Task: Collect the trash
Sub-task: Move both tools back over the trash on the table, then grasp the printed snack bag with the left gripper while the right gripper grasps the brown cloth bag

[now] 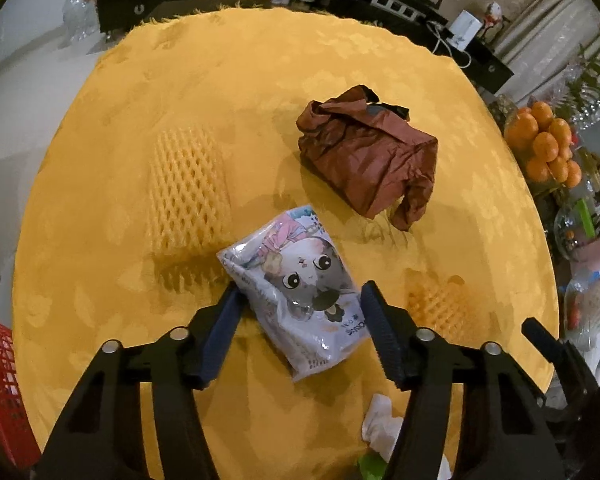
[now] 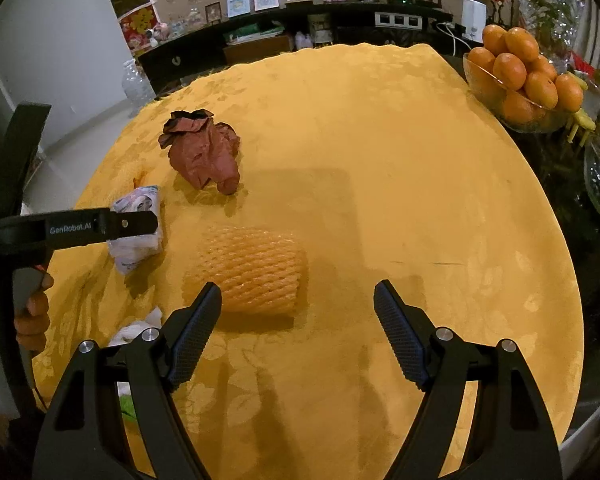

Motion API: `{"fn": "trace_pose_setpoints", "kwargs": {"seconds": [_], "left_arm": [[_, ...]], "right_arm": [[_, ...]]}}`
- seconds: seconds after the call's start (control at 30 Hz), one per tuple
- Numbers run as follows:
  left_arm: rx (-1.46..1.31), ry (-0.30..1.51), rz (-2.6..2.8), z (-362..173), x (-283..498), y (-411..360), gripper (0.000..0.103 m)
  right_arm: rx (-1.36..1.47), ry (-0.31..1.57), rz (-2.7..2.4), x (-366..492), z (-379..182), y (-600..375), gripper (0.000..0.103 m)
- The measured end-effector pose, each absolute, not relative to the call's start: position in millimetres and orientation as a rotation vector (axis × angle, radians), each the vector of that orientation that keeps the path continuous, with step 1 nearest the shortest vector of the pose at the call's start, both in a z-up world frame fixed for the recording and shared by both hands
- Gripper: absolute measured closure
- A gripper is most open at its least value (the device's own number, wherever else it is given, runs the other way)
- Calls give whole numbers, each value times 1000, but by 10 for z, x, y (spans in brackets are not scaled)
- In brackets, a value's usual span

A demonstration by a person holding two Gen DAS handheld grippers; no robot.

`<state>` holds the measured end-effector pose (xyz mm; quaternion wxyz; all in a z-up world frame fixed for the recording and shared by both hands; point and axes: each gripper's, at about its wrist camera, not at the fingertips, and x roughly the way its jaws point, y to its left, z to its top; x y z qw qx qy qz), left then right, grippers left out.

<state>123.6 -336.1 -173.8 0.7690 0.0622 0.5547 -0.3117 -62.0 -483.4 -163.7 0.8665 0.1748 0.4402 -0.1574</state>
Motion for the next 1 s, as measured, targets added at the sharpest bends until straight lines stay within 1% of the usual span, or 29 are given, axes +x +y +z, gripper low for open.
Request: {"fn": "trace_pose_setpoints", "kwargs": {"seconds": [0.1, 0.2, 0.47, 0.53, 0.7, 1.0], "left_arm": [[132, 1190, -693, -1738, 1187, -3300, 53], [124, 1191, -702, -1725, 1146, -3226, 54], [106, 1183, -704, -1661, 1074, -2977, 55], [103, 1176, -698, -1647, 1074, -2920, 56], [120, 1134, -685, -1540, 1050, -2746, 56], [118, 1086, -648, -1414, 1068, -2496, 55]], "right_arm": [[361, 924, -331, -607, -1634, -4827, 27], [357, 922, -325, -557, -1596, -4824, 27], [308, 913, -268, -109, -1430, -4754, 27], [296, 909, -252, 32, -1410, -4728, 25], [241, 900, -227, 430, -1372, -4683, 15], [175, 945, -192, 996, -1478, -4663, 14]]}}
